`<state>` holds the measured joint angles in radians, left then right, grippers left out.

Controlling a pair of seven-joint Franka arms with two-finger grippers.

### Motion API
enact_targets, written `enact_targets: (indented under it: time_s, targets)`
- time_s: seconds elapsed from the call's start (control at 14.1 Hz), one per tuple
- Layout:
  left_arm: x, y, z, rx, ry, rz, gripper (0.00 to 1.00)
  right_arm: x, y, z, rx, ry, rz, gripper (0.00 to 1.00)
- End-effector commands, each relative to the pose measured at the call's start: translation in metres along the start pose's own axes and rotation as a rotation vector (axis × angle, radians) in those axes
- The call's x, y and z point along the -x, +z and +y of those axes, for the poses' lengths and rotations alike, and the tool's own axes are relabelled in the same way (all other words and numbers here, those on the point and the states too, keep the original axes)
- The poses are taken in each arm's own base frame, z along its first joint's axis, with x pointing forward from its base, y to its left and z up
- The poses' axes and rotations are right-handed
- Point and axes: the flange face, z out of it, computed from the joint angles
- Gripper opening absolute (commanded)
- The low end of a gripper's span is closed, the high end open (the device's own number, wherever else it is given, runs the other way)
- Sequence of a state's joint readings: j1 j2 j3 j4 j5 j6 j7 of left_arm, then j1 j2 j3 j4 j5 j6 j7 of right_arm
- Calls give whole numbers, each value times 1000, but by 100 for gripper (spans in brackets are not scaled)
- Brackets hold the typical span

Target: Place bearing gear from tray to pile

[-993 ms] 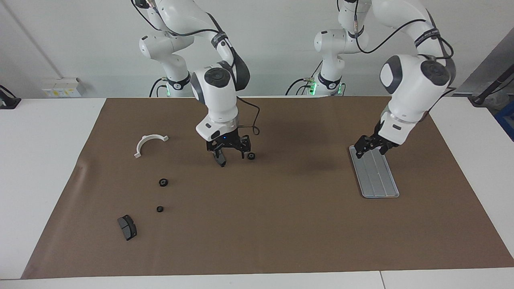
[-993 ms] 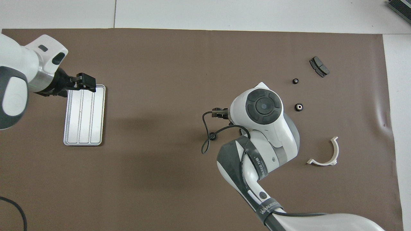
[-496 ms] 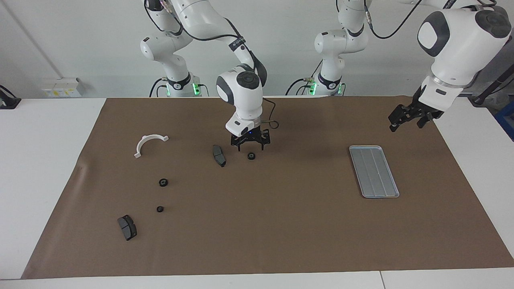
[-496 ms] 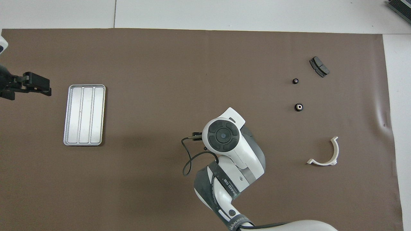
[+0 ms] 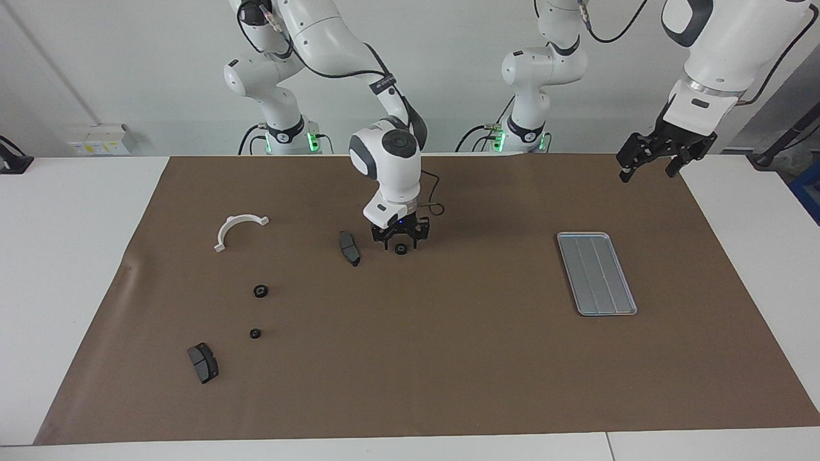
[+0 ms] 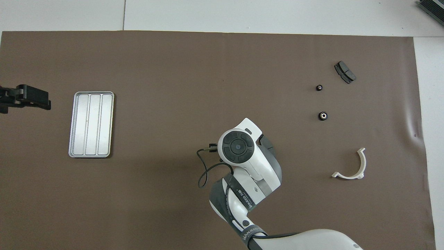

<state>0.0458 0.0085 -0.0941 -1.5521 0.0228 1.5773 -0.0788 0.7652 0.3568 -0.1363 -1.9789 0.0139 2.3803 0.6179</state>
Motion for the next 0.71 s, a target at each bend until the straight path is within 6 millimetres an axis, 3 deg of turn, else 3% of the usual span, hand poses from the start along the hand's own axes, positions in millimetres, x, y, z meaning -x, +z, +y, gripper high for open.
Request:
enact_targets:
  time_s: [0.0, 0.21, 0.5, 0.57, 0.64]
  targets:
    - [8, 7, -5, -11, -8, 8, 100, 2, 3, 1, -9, 21, 9, 70]
    - [17, 30, -15, 9, -36, 48, 100, 8, 6, -3, -5, 14, 3, 61]
    - [16, 34, -55, 70, -128, 42, 100, 8, 7, -2, -4, 16, 3, 59]
    - [17, 34, -57, 70, -125, 39, 100, 8, 7, -2, -4, 16, 3, 52]
    - [16, 33, -58, 70, -127, 45, 100, 8, 7, -3, -5, 15, 3, 38]
